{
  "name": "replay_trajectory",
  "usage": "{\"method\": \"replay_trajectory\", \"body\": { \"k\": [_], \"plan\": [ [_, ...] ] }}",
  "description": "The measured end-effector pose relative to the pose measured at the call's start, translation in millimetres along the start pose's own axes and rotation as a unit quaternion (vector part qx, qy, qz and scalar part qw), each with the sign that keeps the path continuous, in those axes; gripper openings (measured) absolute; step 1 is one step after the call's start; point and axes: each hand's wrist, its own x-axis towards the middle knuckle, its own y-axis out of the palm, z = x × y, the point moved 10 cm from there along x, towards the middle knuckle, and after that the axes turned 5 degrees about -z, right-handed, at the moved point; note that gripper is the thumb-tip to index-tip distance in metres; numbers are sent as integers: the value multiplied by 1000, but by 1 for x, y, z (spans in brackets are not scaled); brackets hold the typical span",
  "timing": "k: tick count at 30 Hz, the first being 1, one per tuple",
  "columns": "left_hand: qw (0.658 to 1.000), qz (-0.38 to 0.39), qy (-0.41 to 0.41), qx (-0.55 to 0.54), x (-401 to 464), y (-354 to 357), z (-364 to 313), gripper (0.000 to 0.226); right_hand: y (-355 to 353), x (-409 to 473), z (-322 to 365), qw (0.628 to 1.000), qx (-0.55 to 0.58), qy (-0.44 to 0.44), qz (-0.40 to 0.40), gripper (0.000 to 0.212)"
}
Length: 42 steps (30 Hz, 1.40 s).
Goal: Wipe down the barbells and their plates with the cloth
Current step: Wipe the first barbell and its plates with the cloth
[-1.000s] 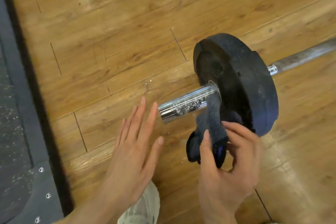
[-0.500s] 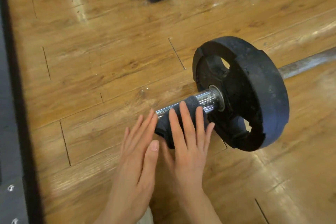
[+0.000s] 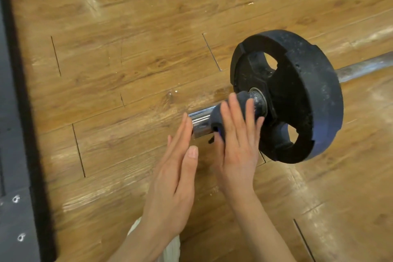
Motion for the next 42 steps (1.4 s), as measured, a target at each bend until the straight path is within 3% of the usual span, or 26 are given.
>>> {"method": "replay_trajectory", "body": {
  "k": [2, 6, 10, 13, 15, 17, 19, 23, 24, 26, 28, 32, 36, 40, 42],
  "plan": [
    [1000, -1, 4, 5, 1, 2, -2, 50, 6, 0, 6, 998, 42, 54, 7, 47],
    [1000, -3, 14, 11, -1, 4, -3, 50, 11, -3, 16, 996, 22, -69, 52, 51],
    [1000, -6, 10, -4, -1, 4, -2, 54, -1, 6, -15, 994, 50, 93, -9, 48],
    [1000, -18, 6, -24, -2, 5, -1, 51, 12, -6, 23, 996, 65, -15, 53, 51],
    [999, -21, 2, -33, -2, 5, 1, 53, 6, 1, 4, 996, 45, -54, 50, 49],
    [999, -20, -6, -47, -2, 5, 3, 57, -5, 10, -24, 998, 50, 41, -7, 47],
    [997, -28, -20, -66, -1, 5, 7, 57, 4, 6, -10, 992, 78, 99, -4, 47],
    [993, -32, -42, -103, -4, 7, 10, 60, 13, -10, 23, 993, 70, -54, 77, 51],
    [992, -24, -45, -112, -4, 8, 9, 61, 7, -2, 7, 995, 59, -48, 62, 48],
    [990, -12, -58, -128, -4, 11, 9, 62, -5, 12, -24, 996, 65, 55, 11, 46],
    [989, -12, -59, -132, -4, 12, 9, 63, 1, 10, -9, 991, 80, 110, 16, 46],
    [990, -24, -57, -125, -3, 8, 13, 62, 6, 4, 18, 991, 54, -48, 110, 46],
    [992, -9, -56, -109, -3, 9, 14, 69, -7, 34, -5, 994, 30, 88, 57, 43],
    [990, -31, -69, -122, -4, 5, 16, 72, 12, 35, 30, 984, 0, -71, 162, 50],
    [991, -27, -57, -120, -5, 5, 14, 72, -1, 55, 4, 992, -27, -26, 118, 44]
  ]
}}
